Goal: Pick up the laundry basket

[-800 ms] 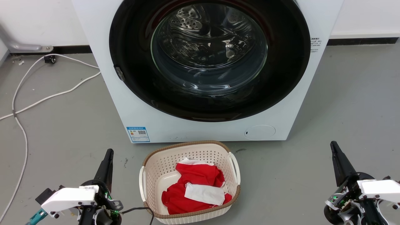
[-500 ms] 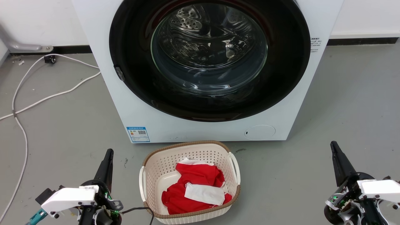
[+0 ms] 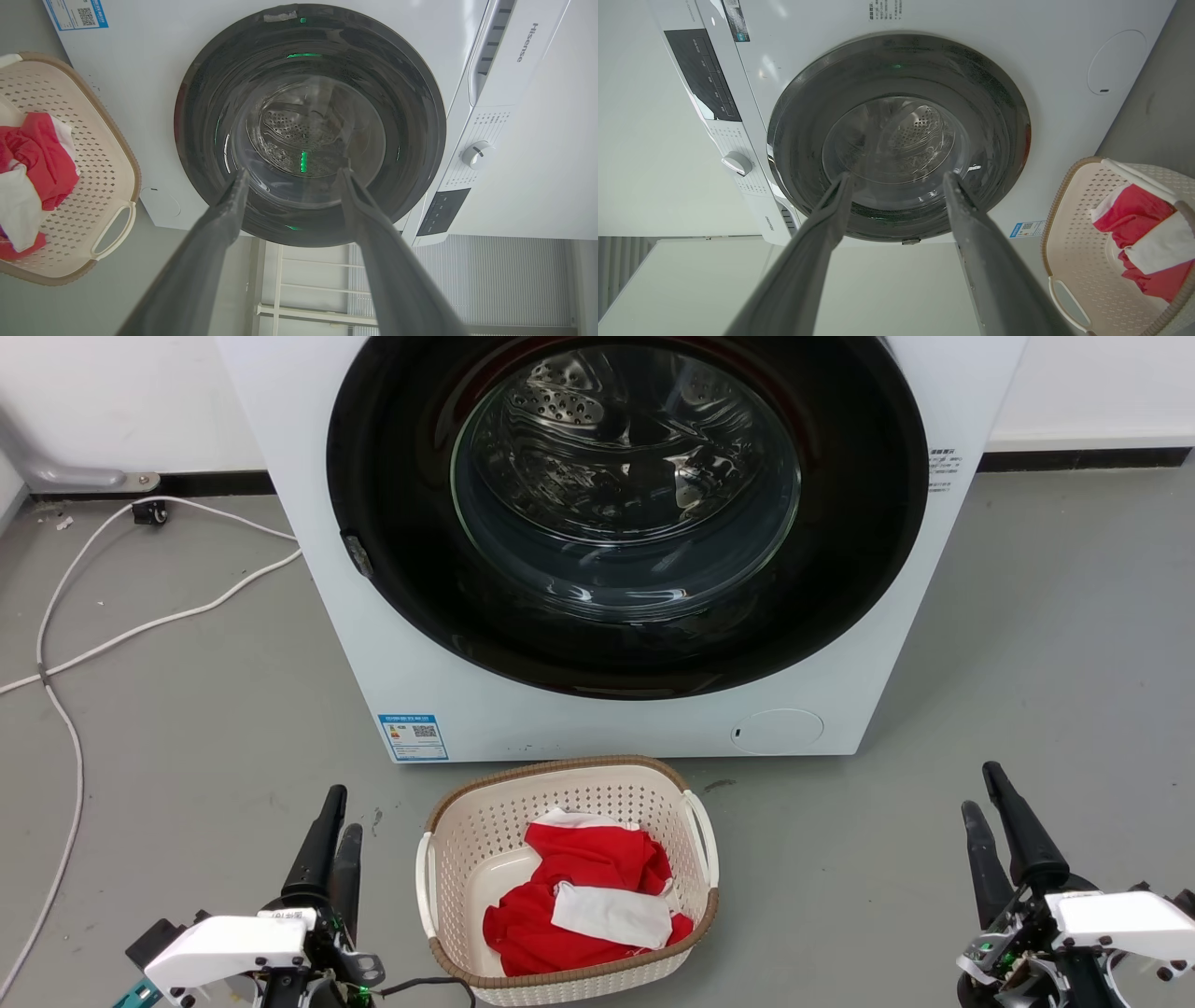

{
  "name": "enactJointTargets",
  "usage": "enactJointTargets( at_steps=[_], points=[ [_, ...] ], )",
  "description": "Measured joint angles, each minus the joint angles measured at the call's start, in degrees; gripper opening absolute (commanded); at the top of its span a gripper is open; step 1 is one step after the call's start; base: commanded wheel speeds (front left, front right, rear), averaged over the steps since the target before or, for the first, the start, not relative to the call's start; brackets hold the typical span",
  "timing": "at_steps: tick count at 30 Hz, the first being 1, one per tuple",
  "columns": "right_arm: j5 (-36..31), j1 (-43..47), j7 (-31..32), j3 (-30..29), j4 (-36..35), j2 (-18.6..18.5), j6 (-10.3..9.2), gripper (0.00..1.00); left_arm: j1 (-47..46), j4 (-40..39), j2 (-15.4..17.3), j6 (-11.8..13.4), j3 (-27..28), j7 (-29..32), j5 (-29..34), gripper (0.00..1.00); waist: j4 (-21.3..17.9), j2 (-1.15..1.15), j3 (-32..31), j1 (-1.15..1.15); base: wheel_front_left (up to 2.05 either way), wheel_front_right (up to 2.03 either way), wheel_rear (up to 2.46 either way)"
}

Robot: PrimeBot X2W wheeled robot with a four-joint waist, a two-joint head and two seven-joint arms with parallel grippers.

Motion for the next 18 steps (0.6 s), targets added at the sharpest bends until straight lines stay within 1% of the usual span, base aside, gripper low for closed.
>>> enactJointTargets(
  at_steps=[6, 13, 18],
  points=[
    [-3.03, 0.0, -1.67, 0.86, -0.92, 0.03, 0.0, 1.0, -0.02, -1.69, -0.01, 0.0, -0.34, -1.59, 3.32, 1.0, 0.01, 0.0, 0.01, 0.0, 0.0, 0.0, 0.0],
    [-10.65, 0.02, -3.34, 0.91, -2.42, 0.04, 0.0, 1.0, -0.23, -4.2, -0.01, 0.0, -1.15, -3.31, 12.38, 1.0, 0.0, 0.0, 0.03, 0.0, 0.0, 0.0, 0.0],
    [-17.38, 0.27, -4.46, 1.08, -3.87, 0.05, 0.0, 1.0, -0.25, -5.32, -0.01, 0.0, -2.21, -4.35, 19.13, 1.0, -0.02, 0.0, 0.0, 0.0, 0.0, 0.0, 0.0]
  ],
)
